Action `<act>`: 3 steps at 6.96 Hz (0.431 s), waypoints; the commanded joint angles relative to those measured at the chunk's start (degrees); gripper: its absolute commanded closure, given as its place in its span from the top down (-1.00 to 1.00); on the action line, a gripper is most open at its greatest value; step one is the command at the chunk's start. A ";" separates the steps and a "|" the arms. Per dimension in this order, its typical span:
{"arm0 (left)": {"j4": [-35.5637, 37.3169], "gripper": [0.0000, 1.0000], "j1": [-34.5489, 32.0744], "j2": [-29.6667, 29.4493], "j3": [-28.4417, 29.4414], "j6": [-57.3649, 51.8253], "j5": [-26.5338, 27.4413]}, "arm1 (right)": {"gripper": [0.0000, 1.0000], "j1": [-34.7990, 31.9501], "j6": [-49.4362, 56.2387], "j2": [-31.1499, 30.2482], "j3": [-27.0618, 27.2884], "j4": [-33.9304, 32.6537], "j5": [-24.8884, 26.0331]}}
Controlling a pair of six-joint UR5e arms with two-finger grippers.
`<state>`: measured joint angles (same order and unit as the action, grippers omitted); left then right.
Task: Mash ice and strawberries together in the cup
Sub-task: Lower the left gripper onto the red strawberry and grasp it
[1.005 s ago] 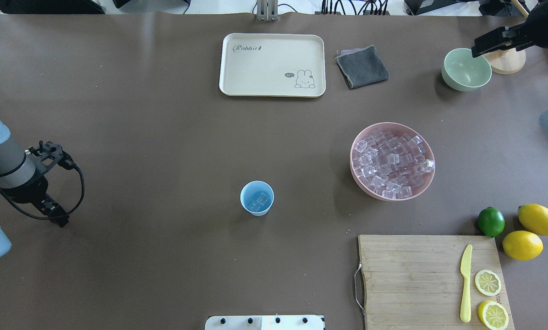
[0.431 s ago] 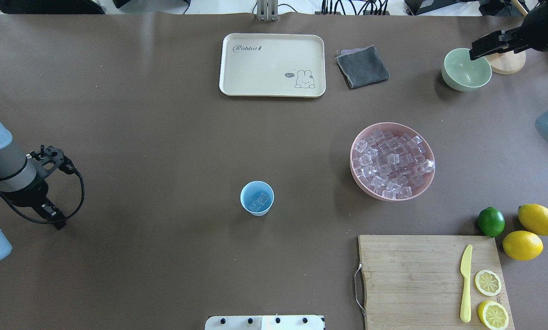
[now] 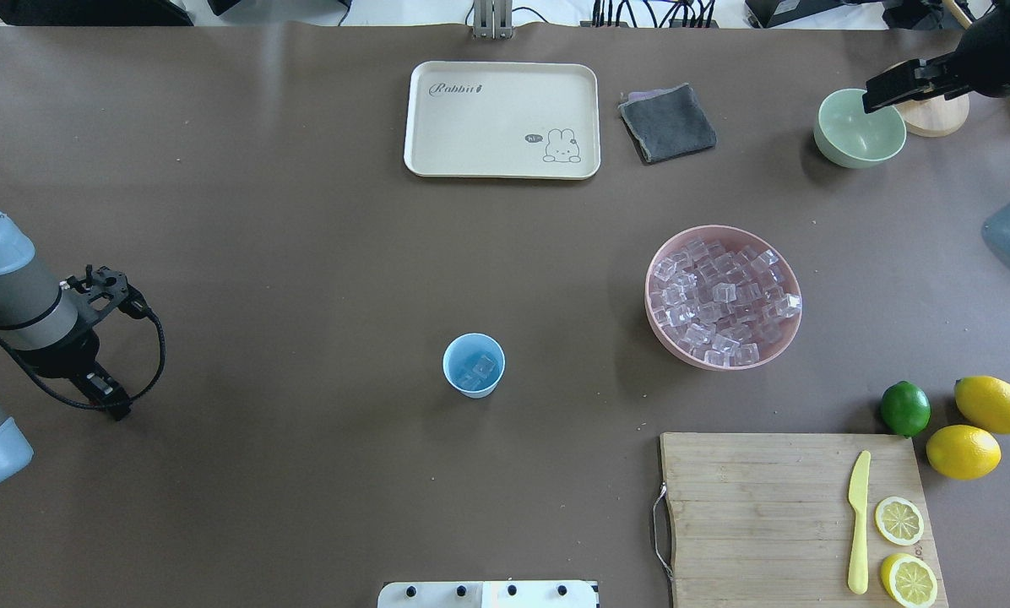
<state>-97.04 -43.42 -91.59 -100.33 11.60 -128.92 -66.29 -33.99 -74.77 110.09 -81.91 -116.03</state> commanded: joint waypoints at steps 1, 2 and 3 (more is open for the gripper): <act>0.01 0.34 0.00 0.61 -0.39 0.00 -0.11 | 0.99 0.02 -0.11 -0.11 0.03 0.00 0.02; 0.01 0.34 0.00 0.79 -0.30 0.00 0.15 | 0.99 -0.06 -0.19 -0.28 0.03 0.00 0.02; 0.01 0.32 0.00 0.97 -0.56 -0.26 0.16 | 0.99 0.02 -0.20 -0.81 0.30 0.09 0.02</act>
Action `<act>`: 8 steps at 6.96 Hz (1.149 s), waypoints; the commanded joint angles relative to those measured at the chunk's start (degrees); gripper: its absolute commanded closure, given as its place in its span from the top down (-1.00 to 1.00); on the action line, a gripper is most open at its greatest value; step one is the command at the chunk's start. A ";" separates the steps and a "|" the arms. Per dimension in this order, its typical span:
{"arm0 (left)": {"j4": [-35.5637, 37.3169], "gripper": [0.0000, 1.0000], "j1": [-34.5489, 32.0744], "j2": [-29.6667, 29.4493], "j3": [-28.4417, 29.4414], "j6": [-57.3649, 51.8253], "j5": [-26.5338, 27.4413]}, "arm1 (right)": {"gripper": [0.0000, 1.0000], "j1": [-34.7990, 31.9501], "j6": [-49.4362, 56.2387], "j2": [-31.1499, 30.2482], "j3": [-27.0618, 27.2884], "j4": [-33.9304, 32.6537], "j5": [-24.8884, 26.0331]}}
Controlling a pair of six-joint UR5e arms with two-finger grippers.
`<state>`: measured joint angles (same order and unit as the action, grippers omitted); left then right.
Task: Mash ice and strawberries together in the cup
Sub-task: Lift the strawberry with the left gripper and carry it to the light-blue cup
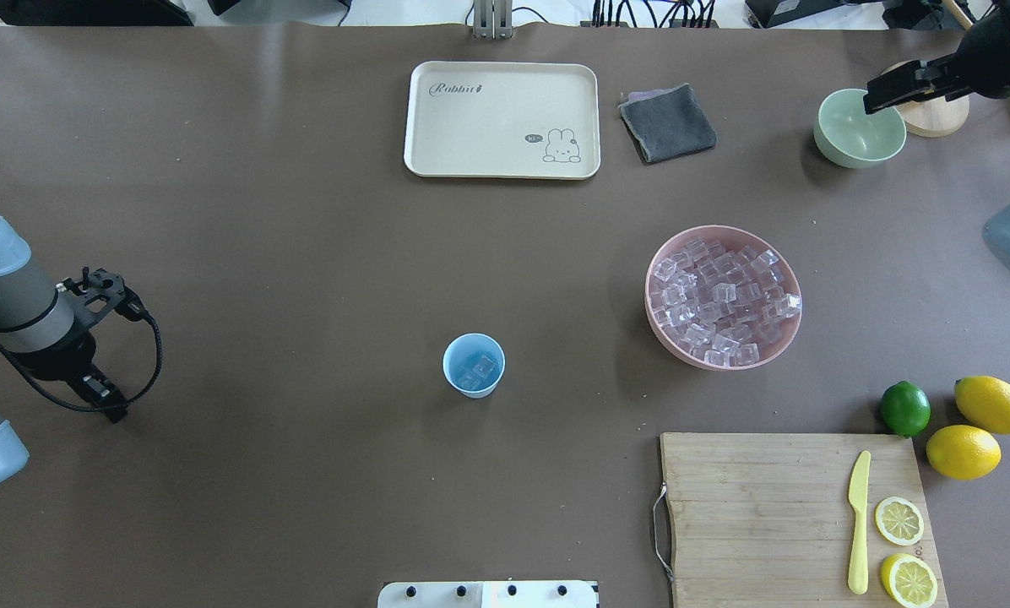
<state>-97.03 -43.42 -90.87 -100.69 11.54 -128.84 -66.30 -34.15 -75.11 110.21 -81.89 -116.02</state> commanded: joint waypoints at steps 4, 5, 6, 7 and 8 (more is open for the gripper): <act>-0.09 -0.54 0.00 0.08 -0.55 -0.64 -0.36 | 0.99 0.03 0.13 -0.48 0.10 0.16 0.26; 0.00 -0.93 -0.52 1.04 -1.60 -0.64 -0.36 | 0.99 0.03 0.13 -0.56 0.10 0.16 0.53; 0.09 -1.00 -0.62 1.05 -2.48 -0.64 -0.45 | 0.99 0.03 -0.13 -0.56 0.27 0.16 0.53; 0.09 -1.00 -0.62 0.18 -2.75 -0.64 -0.45 | 0.99 0.03 -0.22 -0.65 0.45 0.16 0.53; 0.09 -1.00 -1.66 -2.00 -2.84 -0.64 -0.36 | 0.99 0.03 -0.30 -0.74 0.62 0.16 0.27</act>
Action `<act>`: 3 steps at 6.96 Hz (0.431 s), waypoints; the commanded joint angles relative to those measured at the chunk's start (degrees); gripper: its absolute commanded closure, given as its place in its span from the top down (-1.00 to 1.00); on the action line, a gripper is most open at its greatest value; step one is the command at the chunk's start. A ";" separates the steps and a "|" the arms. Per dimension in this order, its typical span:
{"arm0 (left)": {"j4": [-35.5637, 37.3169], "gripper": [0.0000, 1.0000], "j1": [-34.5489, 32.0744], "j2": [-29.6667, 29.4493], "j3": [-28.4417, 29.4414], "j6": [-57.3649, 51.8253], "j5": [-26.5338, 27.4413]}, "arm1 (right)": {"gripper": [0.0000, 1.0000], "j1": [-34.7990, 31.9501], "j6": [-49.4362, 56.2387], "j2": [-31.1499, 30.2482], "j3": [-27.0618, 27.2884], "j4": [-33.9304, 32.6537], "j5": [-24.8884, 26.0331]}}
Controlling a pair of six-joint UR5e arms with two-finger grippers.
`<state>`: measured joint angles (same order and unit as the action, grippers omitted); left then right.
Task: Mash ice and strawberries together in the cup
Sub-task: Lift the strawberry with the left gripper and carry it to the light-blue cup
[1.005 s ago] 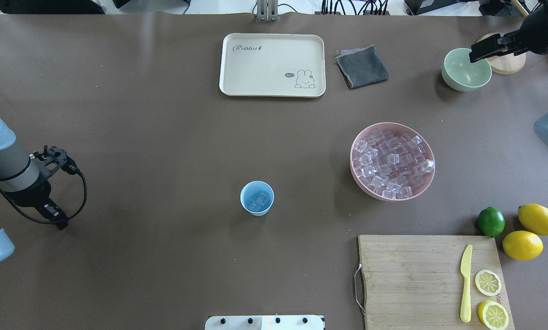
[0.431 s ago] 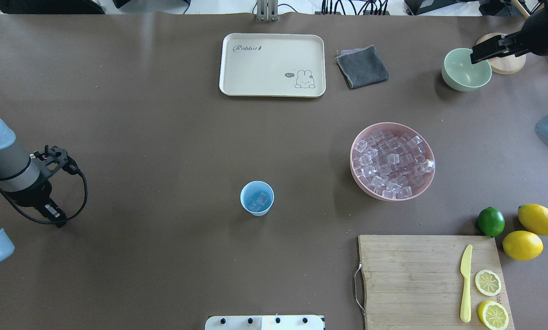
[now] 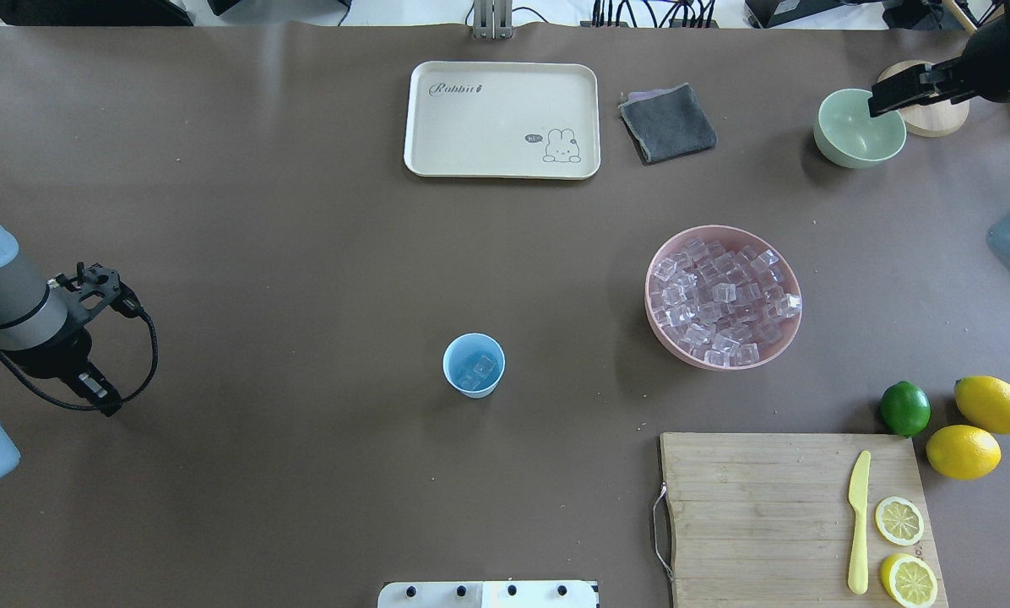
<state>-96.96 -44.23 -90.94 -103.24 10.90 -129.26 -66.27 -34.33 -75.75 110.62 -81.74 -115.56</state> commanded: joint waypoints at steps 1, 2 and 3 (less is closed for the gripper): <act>-0.07 -1.00 -1.81 -4.74 -0.30 0.09 0.32 | 0.99 0.00 -0.13 -0.10 0.56 0.00 -0.54; 0.02 -1.00 -3.56 -8.16 -0.12 0.09 0.06 | 0.99 0.00 -0.13 -0.10 0.39 -0.09 -0.64; -0.16 -1.00 -5.23 -10.03 -0.21 0.09 -0.03 | 0.99 0.00 -0.04 -0.10 0.30 -0.09 -0.81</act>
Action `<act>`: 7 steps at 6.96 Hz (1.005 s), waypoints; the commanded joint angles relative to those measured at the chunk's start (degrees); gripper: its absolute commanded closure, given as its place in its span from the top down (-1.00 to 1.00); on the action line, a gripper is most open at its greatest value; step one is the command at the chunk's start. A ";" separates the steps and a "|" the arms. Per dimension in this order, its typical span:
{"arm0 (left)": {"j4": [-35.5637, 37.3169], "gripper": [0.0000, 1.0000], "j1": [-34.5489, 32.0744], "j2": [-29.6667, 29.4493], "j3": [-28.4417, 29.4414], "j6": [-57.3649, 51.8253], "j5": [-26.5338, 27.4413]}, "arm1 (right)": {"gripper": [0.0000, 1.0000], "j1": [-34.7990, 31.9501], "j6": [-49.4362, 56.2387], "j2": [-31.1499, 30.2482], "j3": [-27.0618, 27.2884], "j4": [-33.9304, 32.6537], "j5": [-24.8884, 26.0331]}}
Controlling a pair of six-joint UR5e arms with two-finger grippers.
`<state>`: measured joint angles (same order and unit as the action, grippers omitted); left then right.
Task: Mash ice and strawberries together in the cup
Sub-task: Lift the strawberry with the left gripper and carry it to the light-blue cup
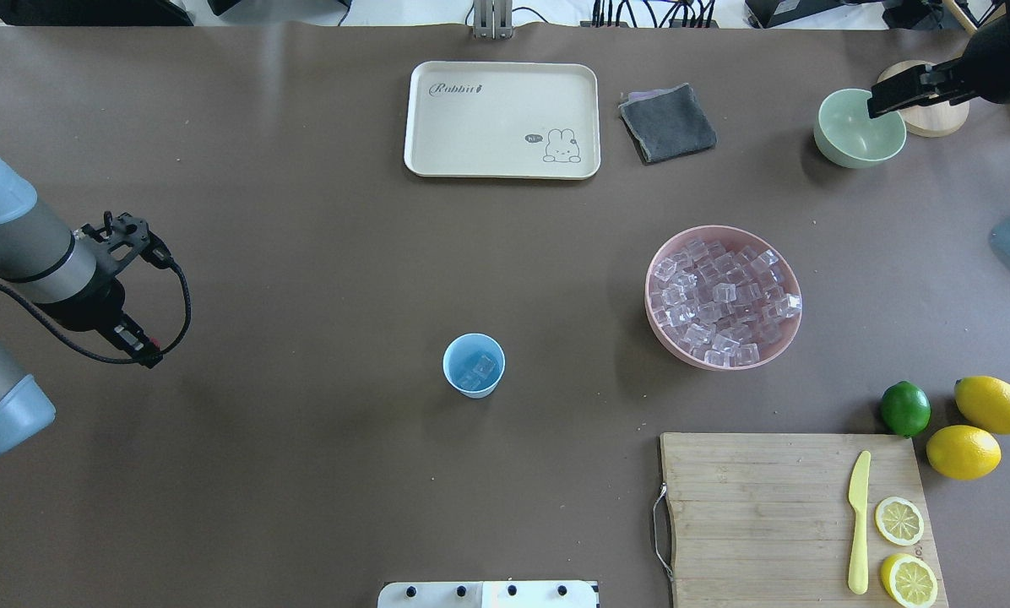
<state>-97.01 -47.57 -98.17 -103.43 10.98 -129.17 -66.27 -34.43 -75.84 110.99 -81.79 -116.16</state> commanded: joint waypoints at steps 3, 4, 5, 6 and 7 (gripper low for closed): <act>0.42 -1.00 -2.27 -13.42 2.88 0.71 0.32 | 0.99 0.00 0.33 0.08 -0.42 -0.03 -0.21; 0.42 -1.00 -2.53 -15.54 2.97 0.80 0.32 | 0.99 0.00 0.33 -0.01 -0.25 -0.03 -0.21; -0.01 -1.00 -2.62 -18.52 3.93 3.33 0.32 | 0.99 0.00 0.33 -0.01 -0.25 -0.03 -0.21; -0.19 -1.00 -2.62 -21.16 4.20 5.18 0.23 | 0.99 0.00 0.33 0.08 -0.07 -0.03 -0.21; -0.37 -1.00 -2.62 -22.40 4.20 6.07 0.15 | 0.99 0.00 0.33 0.08 -0.07 -0.03 -0.30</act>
<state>-97.15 -50.15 -118.42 -99.42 15.55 -128.93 -66.27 -34.10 -75.80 110.86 -81.83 -116.39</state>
